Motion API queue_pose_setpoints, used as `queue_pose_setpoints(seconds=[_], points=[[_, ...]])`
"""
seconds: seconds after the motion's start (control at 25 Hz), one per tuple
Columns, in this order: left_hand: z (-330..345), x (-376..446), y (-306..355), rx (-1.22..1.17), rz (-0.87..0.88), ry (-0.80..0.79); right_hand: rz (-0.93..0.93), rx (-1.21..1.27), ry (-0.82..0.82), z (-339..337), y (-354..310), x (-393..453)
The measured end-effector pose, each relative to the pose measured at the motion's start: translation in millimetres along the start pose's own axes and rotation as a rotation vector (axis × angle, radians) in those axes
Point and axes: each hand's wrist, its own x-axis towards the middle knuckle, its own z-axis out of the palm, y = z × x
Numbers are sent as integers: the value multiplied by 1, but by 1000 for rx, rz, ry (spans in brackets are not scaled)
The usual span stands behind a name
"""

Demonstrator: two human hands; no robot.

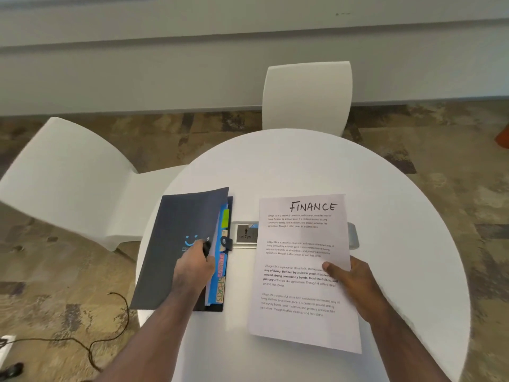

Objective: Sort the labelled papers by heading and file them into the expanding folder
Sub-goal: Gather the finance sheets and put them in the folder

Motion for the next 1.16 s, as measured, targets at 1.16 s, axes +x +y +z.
queue_pose_setpoints(seconds=[1.16], points=[[-60, -12, -1, 319, 87, 273, -26, 47, -68, 78, -34, 30]])
